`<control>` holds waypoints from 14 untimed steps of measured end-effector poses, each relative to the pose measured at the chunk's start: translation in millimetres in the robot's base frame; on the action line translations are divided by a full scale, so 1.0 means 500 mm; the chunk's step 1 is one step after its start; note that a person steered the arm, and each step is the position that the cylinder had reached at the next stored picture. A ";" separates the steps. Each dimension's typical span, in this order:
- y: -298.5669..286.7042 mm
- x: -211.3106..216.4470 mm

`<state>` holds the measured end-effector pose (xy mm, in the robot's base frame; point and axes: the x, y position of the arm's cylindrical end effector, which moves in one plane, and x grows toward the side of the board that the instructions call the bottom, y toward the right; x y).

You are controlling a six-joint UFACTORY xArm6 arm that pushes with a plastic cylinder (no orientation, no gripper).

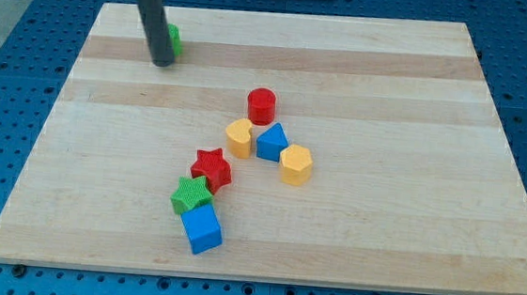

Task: Slide red circle towards center left

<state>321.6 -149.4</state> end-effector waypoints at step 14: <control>-0.027 0.239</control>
<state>441.3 -162.8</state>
